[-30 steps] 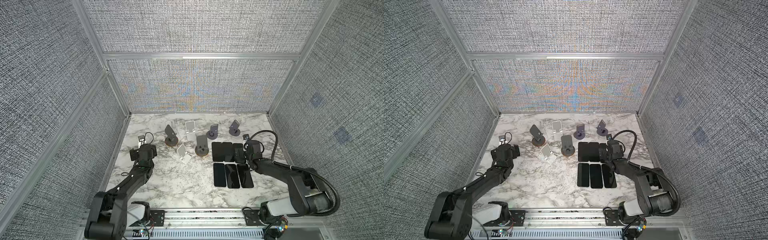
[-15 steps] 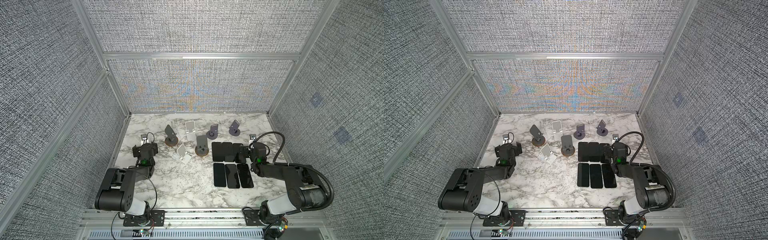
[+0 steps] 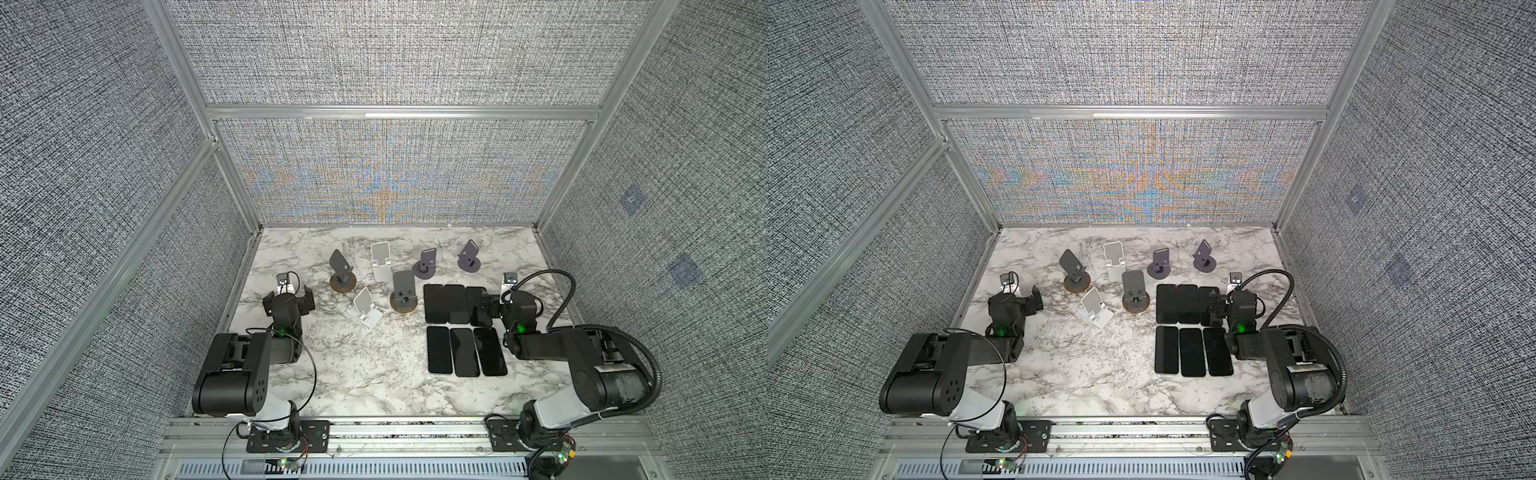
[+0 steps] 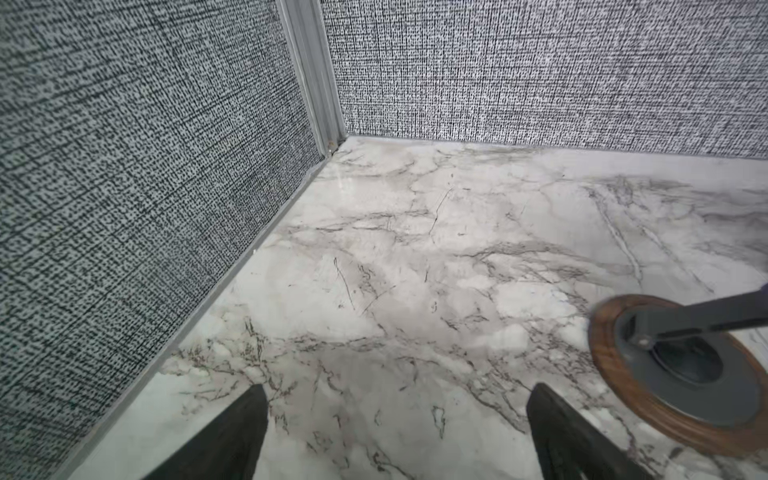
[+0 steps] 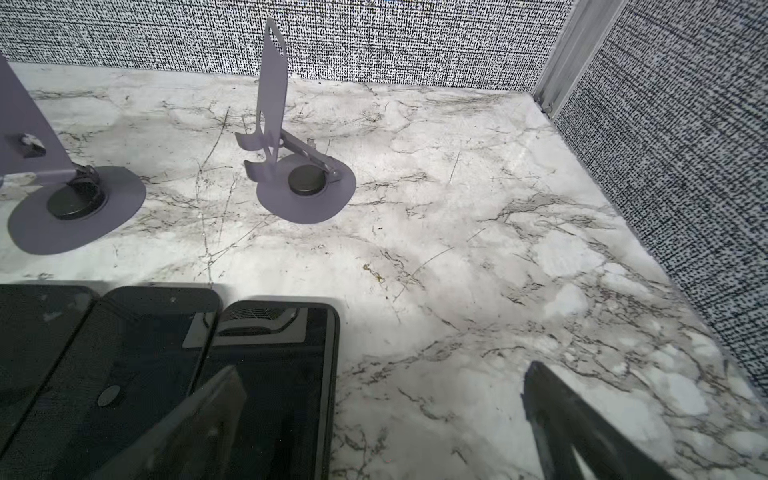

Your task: Remove the phone from the phone stand

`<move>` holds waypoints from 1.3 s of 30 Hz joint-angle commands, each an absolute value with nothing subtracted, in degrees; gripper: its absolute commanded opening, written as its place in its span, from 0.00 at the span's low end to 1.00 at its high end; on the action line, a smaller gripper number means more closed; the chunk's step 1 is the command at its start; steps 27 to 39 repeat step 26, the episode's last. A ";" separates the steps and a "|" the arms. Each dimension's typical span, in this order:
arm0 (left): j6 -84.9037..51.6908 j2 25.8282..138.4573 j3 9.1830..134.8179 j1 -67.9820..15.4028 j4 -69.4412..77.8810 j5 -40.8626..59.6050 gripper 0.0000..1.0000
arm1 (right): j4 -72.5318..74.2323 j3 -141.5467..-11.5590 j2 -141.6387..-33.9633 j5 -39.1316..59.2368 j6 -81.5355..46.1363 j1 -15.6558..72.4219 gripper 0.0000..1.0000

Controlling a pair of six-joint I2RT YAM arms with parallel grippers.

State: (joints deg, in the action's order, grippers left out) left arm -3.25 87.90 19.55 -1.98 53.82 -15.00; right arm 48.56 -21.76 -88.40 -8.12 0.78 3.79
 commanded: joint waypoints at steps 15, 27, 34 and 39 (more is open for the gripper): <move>-2.72 88.05 19.10 -1.89 56.78 -14.06 0.98 | 51.26 -21.73 -88.42 -8.68 0.53 3.86 0.99; -2.72 88.01 19.07 -1.87 56.73 -14.06 0.98 | 50.63 -22.07 -88.57 -8.70 0.50 3.79 0.99; -2.72 88.01 19.07 -1.87 56.73 -14.06 0.98 | 50.63 -22.07 -88.57 -8.70 0.50 3.79 0.99; -2.72 88.01 19.07 -1.87 56.73 -14.06 0.98 | 50.63 -22.07 -88.57 -8.70 0.50 3.79 0.99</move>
